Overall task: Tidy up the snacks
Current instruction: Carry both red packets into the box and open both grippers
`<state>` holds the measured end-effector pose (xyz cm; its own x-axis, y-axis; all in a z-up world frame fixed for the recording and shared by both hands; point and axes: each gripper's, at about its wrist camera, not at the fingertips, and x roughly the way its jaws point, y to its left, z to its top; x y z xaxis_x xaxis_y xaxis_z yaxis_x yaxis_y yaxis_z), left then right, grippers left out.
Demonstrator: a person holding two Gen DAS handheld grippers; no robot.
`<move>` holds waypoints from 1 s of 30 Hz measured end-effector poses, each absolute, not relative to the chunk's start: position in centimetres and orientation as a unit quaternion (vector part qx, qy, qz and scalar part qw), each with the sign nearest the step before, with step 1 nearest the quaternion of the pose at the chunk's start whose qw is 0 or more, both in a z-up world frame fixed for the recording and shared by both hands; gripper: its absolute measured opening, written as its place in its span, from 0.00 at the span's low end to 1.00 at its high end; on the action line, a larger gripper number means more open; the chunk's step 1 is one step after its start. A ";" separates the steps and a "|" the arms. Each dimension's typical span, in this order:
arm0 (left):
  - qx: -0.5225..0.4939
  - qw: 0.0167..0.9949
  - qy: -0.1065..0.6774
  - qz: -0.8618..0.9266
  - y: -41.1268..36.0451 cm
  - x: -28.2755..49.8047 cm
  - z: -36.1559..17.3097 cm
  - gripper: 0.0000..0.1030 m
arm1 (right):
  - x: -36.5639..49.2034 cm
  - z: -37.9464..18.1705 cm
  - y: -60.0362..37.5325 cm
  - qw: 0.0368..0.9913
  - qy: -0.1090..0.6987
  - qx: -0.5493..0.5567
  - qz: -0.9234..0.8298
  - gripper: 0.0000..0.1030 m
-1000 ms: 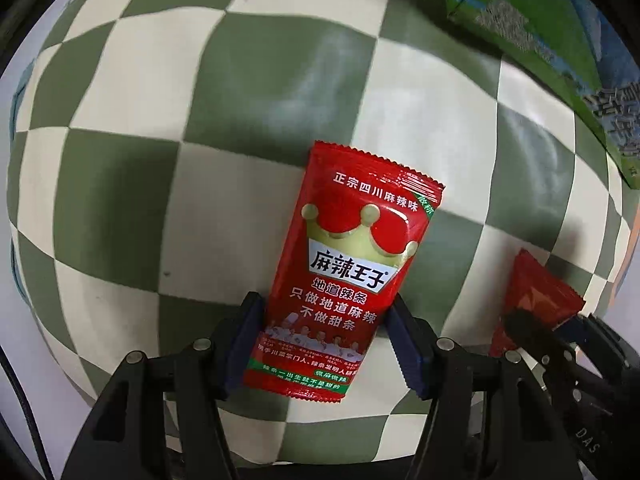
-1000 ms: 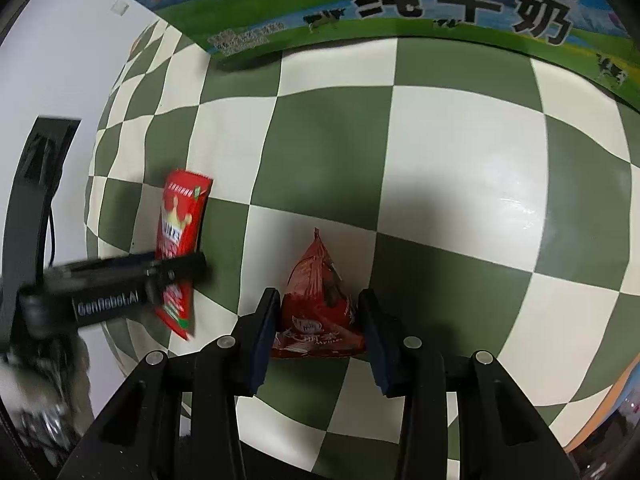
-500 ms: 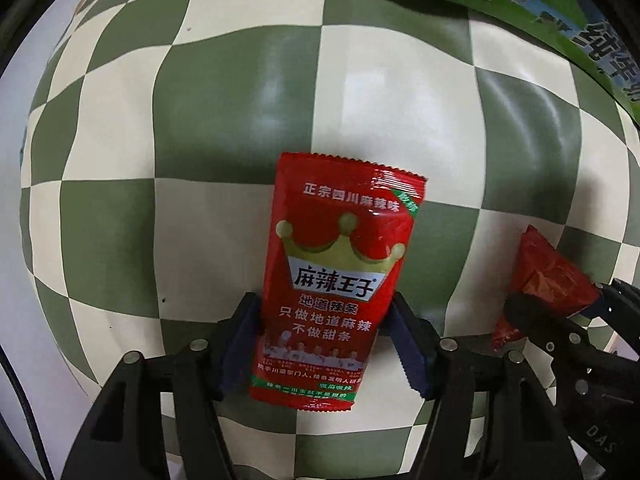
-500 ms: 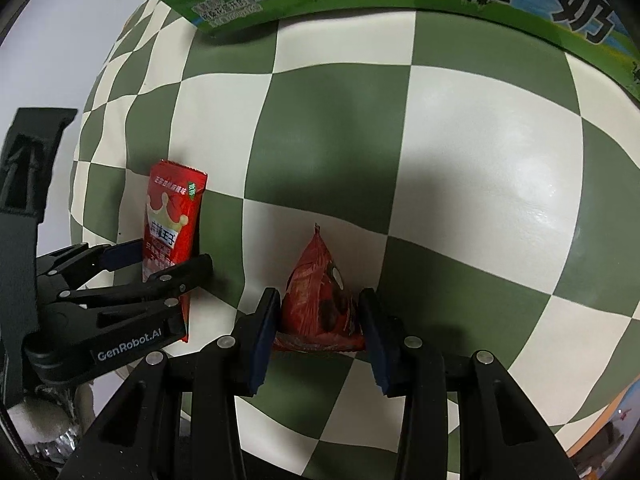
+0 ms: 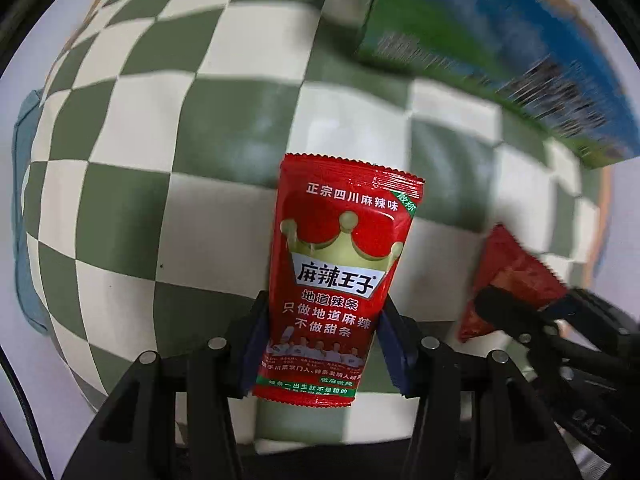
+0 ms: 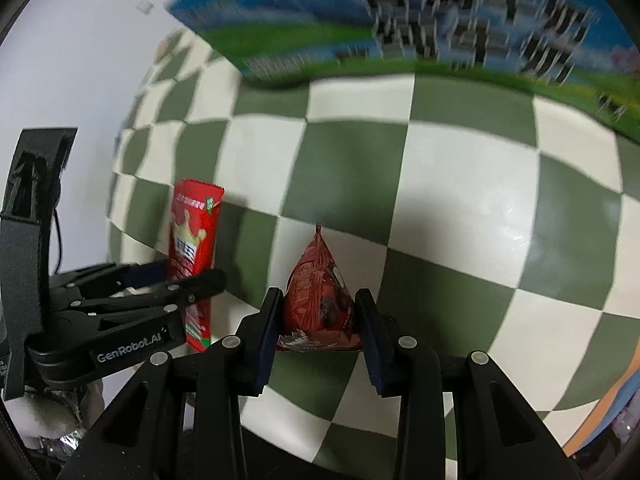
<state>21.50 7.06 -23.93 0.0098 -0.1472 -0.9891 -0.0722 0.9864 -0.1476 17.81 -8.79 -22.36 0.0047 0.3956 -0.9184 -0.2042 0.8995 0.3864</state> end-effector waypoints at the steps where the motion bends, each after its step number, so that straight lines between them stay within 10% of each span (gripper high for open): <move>1: -0.087 0.714 0.694 -0.033 6.8 21.7 -22.4 0.46 | 18.0 -21.4 -9.2 0.709 0.666 0.077 0.218 0.38; 13: -0.098 0.785 0.601 -0.108 1.6 30.6 -9.6 0.47 | 23.6 -8.2 -15.7 0.797 0.552 0.113 0.218 0.38; 28: -0.054 0.732 0.678 -0.046 -1.1 45.0 -20.1 0.47 | 38.2 -13.1 -20.0 0.782 0.608 0.049 0.127 0.39; 30: -0.050 0.728 0.682 -0.041 -1.2 45.4 -21.0 0.72 | 38.7 -14.4 -20.0 0.772 0.623 0.045 0.121 0.45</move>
<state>45.40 -1.20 -20.96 0.0653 -0.1278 -0.9896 -0.0080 0.9917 -0.1286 38.69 -19.97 -14.36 0.1948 0.2429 -0.9503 -0.1297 0.9667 0.2205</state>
